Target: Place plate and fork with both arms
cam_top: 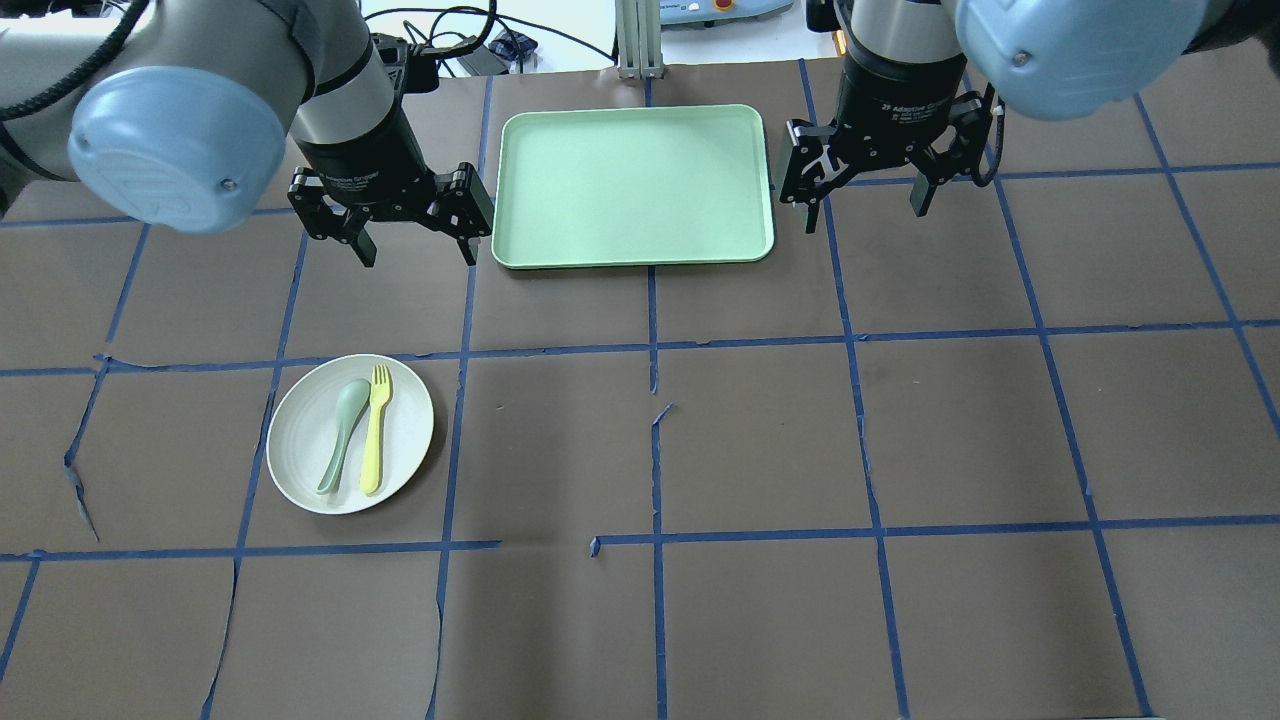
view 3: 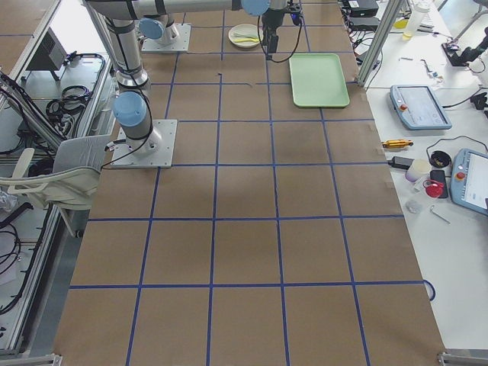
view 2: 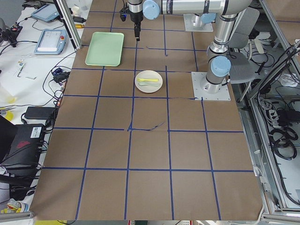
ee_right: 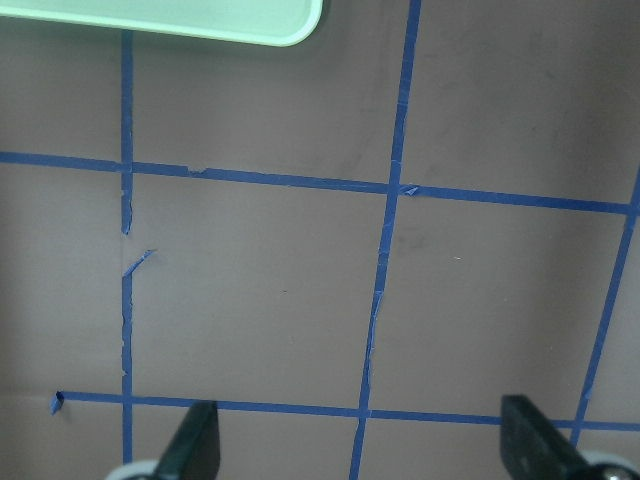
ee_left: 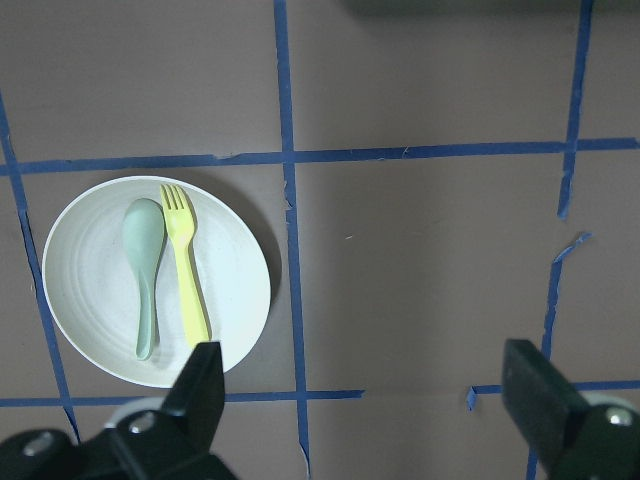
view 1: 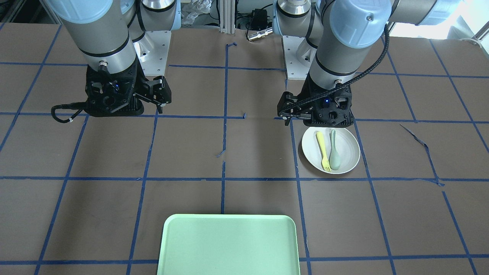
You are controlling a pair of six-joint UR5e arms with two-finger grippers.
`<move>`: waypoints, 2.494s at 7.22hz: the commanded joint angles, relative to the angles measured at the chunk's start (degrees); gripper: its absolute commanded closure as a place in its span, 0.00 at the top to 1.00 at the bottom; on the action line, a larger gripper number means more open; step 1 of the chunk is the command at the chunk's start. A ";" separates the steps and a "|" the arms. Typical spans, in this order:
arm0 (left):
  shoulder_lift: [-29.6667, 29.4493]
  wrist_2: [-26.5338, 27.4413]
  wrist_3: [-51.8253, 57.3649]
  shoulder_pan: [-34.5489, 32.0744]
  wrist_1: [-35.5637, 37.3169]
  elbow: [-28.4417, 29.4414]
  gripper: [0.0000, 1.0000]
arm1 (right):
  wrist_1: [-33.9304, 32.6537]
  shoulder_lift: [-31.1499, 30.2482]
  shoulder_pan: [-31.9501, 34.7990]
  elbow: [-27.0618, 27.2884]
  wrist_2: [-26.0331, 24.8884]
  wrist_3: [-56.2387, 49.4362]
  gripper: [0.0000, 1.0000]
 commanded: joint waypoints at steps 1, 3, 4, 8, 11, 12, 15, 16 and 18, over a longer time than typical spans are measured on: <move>0.23 0.28 0.00 0.02 -0.03 -0.01 1.00 | 0.03 0.18 0.00 -0.06 -0.11 0.00 1.00; 0.14 0.02 0.00 0.02 0.06 -0.09 1.00 | 0.29 0.19 0.00 -0.06 -0.20 0.00 1.00; 0.14 -0.15 0.00 0.11 0.06 -0.09 1.00 | 0.38 0.19 0.00 -0.14 -0.20 -0.09 1.00; 0.23 -0.24 0.08 0.11 -0.47 0.00 1.00 | 0.12 0.19 0.00 -0.06 -0.11 0.00 1.00; -0.20 -0.42 0.08 -0.07 -0.47 -0.09 1.00 | 0.12 0.27 0.00 -0.06 -0.02 0.00 1.00; -0.73 -0.24 0.08 -0.16 -0.47 -0.18 1.00 | 0.12 0.27 0.00 0.03 0.07 0.08 1.00; -0.99 0.63 1.22 1.07 0.14 -0.88 1.00 | 0.46 0.28 0.00 0.03 0.33 0.00 1.00; -0.74 0.64 6.62 4.47 0.15 -1.84 1.00 | 0.47 0.27 0.00 0.03 0.42 0.00 1.00; 0.23 0.37 15.25 14.56 0.58 -6.39 1.00 | 0.12 0.97 0.00 0.03 0.07 -0.35 1.00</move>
